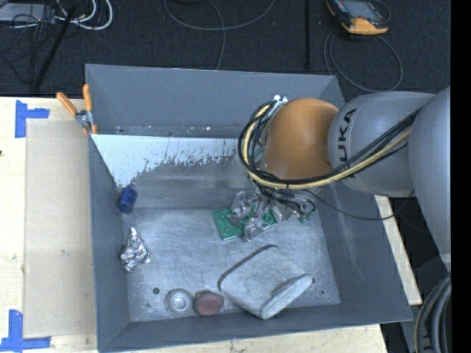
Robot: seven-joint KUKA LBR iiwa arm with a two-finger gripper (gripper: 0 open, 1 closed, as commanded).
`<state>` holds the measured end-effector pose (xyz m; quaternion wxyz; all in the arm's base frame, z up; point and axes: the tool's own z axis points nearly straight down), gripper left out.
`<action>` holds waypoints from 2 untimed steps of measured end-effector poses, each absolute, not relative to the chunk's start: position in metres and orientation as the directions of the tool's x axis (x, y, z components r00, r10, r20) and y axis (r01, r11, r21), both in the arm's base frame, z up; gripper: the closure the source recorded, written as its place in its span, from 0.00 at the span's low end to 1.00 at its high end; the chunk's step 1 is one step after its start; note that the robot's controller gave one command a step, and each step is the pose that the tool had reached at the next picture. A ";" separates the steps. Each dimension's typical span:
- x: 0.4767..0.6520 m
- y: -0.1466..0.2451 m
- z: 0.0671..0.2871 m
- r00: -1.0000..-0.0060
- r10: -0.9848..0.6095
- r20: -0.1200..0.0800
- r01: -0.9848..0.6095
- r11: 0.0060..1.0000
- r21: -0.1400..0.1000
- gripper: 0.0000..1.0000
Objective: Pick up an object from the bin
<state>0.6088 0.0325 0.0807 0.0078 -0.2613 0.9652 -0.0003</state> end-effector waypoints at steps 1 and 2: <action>0.596 0.062 0.117 -0.920 -0.393 -0.003 -0.393 0.920 0.001 1.00; 0.619 0.079 0.220 -0.865 -0.502 -0.009 -0.502 0.865 -0.002 1.00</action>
Offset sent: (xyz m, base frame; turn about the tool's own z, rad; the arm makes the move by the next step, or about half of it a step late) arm -0.0135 0.0275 0.0354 0.1264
